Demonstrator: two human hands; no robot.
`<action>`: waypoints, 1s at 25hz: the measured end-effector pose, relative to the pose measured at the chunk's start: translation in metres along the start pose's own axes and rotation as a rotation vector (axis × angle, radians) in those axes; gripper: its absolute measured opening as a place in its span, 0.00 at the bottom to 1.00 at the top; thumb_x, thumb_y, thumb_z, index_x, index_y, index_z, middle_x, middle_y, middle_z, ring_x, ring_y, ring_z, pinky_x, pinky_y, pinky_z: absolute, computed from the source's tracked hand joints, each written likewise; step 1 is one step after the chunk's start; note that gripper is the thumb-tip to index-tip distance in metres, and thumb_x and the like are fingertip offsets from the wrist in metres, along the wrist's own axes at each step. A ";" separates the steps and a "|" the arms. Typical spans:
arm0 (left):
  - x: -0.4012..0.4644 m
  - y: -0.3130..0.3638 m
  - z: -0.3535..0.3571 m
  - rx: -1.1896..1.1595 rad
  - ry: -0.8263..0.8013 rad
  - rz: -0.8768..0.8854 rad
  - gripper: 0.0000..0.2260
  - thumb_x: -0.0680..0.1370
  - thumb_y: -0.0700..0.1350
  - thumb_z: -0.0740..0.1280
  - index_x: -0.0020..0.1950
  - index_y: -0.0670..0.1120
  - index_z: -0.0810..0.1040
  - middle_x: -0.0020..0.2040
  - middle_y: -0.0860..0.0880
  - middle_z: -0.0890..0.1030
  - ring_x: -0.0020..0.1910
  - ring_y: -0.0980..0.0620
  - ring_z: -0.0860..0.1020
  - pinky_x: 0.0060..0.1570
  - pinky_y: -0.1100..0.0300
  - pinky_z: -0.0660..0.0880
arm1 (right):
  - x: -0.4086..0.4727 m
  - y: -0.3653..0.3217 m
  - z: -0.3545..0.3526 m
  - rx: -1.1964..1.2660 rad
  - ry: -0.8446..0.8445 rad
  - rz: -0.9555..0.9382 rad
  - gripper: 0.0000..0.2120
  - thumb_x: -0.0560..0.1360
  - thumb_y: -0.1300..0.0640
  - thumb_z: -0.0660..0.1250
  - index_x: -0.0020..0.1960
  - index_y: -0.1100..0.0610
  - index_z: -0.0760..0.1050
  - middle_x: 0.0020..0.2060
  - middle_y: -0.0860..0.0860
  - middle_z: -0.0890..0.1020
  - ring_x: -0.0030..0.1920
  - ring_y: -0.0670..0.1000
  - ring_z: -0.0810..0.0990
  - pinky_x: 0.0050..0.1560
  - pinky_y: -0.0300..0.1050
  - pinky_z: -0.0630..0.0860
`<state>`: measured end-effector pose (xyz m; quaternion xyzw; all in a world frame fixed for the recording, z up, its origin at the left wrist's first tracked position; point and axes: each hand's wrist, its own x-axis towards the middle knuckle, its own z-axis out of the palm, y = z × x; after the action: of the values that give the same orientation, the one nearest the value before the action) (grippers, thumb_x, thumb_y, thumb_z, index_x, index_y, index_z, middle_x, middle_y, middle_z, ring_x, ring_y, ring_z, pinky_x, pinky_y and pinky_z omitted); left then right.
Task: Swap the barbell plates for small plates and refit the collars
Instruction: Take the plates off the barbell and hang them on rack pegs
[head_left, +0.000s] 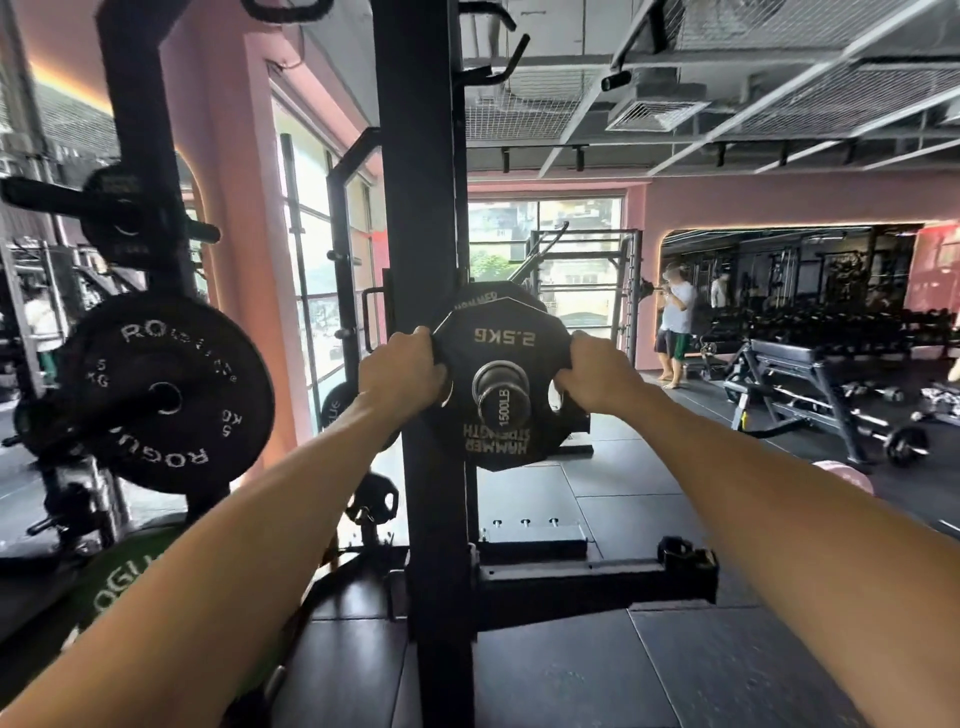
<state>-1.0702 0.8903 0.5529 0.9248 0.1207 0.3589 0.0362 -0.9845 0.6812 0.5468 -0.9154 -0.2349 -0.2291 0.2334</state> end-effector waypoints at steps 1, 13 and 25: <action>-0.013 0.003 -0.013 0.016 0.003 0.011 0.12 0.75 0.45 0.62 0.56 0.42 0.73 0.49 0.41 0.80 0.49 0.37 0.79 0.47 0.49 0.76 | -0.015 -0.004 -0.008 0.002 -0.006 -0.004 0.08 0.73 0.59 0.65 0.47 0.59 0.67 0.46 0.58 0.77 0.43 0.58 0.75 0.41 0.45 0.69; -0.104 -0.018 -0.164 0.112 0.044 0.021 0.13 0.77 0.46 0.63 0.60 0.44 0.73 0.46 0.46 0.79 0.47 0.41 0.81 0.45 0.51 0.76 | -0.117 -0.105 -0.100 0.026 -0.027 -0.089 0.05 0.73 0.61 0.65 0.44 0.61 0.69 0.40 0.57 0.76 0.43 0.59 0.78 0.41 0.49 0.75; -0.177 -0.251 -0.299 0.206 0.069 0.056 0.12 0.76 0.49 0.64 0.56 0.44 0.74 0.48 0.44 0.81 0.47 0.42 0.80 0.51 0.49 0.76 | -0.182 -0.361 -0.051 0.092 -0.114 -0.188 0.08 0.75 0.59 0.64 0.39 0.59 0.67 0.27 0.57 0.79 0.22 0.55 0.81 0.32 0.46 0.78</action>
<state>-1.4470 1.0838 0.6195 0.9137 0.1325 0.3771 -0.0733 -1.3376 0.8770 0.6060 -0.8892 -0.3429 -0.1865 0.2387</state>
